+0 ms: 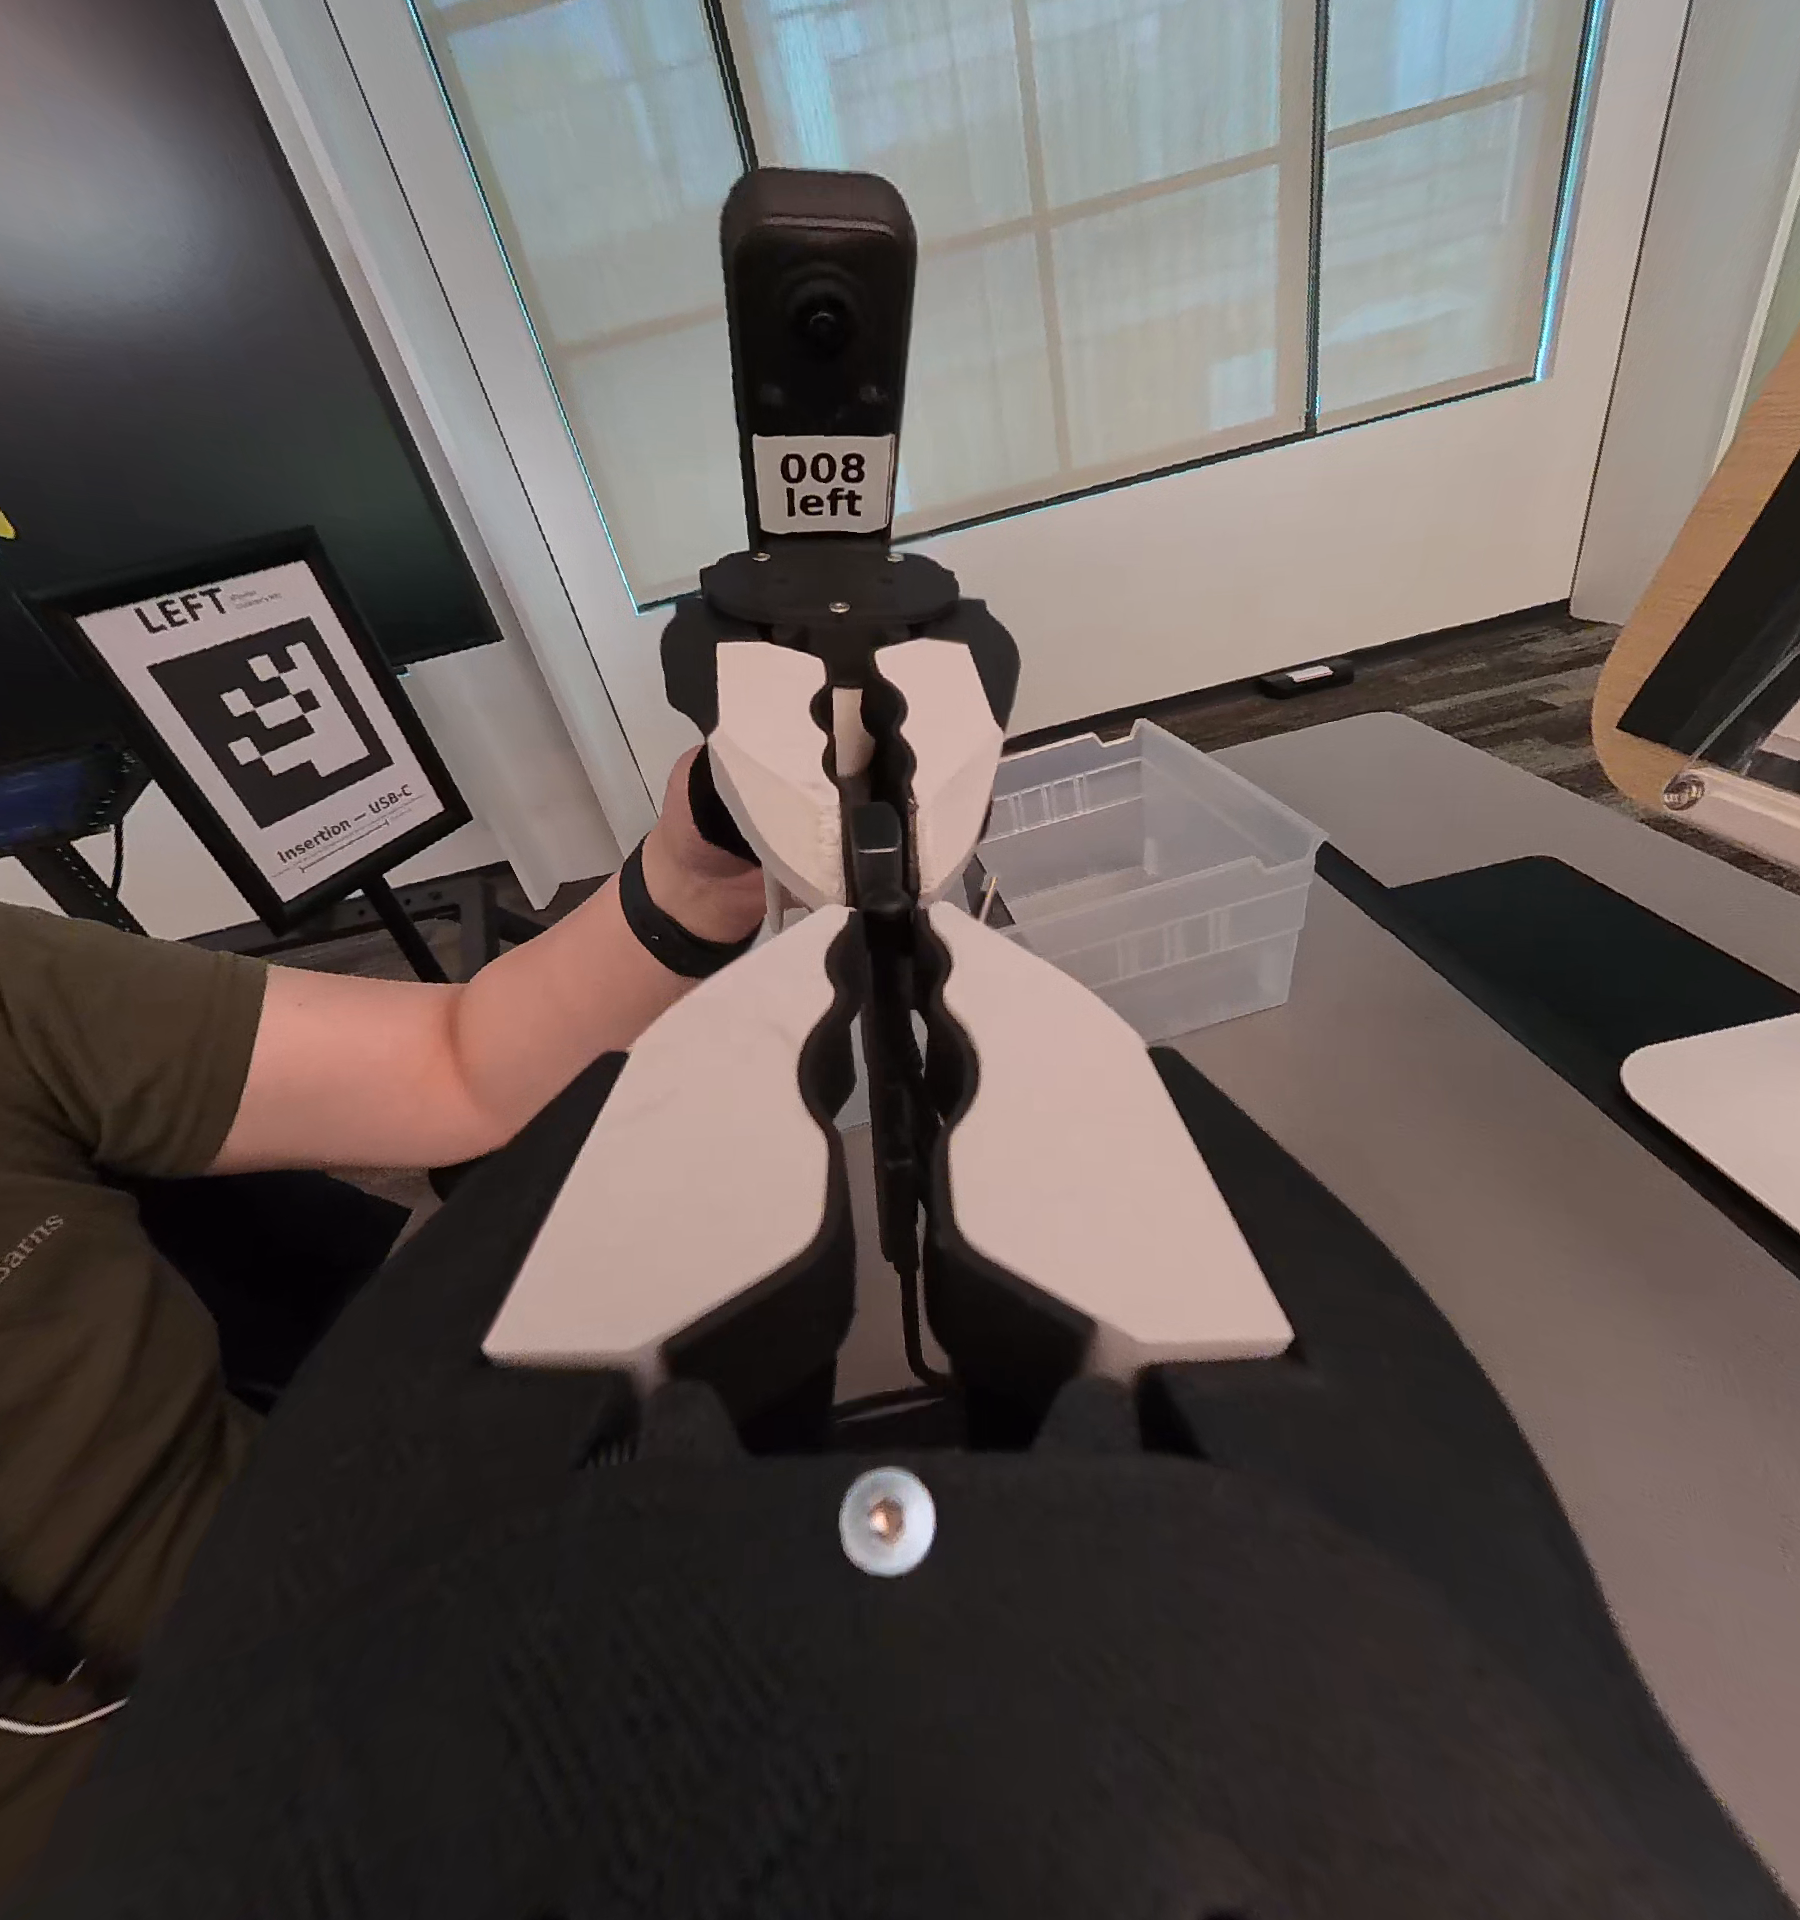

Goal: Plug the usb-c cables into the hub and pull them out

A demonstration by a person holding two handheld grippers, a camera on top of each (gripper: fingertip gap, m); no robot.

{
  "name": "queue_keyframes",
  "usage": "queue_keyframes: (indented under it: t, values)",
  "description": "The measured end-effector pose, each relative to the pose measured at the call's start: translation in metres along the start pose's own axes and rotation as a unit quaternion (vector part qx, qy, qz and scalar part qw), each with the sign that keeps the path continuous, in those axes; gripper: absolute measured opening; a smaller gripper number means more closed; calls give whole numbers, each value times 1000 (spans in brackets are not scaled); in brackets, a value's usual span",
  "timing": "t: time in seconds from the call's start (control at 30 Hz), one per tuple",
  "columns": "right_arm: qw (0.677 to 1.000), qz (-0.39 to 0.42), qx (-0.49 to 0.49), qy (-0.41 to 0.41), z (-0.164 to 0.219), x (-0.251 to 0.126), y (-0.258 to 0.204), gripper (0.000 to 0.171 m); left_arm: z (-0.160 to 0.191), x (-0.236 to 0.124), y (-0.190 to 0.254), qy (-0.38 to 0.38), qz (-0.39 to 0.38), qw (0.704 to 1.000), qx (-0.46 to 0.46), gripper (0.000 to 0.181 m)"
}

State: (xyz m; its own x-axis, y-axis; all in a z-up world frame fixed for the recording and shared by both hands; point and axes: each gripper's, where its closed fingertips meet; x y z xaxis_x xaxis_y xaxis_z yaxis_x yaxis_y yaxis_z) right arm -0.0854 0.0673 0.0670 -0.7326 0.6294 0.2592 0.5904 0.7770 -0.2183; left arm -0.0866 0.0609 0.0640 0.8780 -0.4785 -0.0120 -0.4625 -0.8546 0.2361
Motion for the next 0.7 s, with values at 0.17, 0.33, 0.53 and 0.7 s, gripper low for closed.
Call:
queue_keyframes:
  t: [0.17, 0.33, 0.53, 0.7]
  values:
    - [999, 7, -31, -10, 0, -2, 2, 9, 2, 2, -1, 8, 15, 999, -39, 10]
    - [999, 5, -29, -21, 7, 0, 4, 9, 9, 4, -2, -10, 18, 999, -43, 11]
    - [1000, 4, -13, -24, 13, 2, 6, 9, 15, 3, -3, -42, -3, 999, 6, 9]
    - [998, 3, -49, -50, 16, 2, 2, 8, 19, 1, -1, -64, -6, 998, 14, 10]
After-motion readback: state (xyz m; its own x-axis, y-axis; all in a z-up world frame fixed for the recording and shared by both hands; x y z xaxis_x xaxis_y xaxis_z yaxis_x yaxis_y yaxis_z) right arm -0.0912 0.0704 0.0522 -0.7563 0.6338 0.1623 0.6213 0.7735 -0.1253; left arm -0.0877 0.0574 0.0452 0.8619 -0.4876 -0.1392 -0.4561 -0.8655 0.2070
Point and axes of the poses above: each gripper's, where its closed fingertips meet, x out along the fingers, z out of its underside, y = z × x across the jaws, and after that the axes turned 14 degrees about y, right-handed
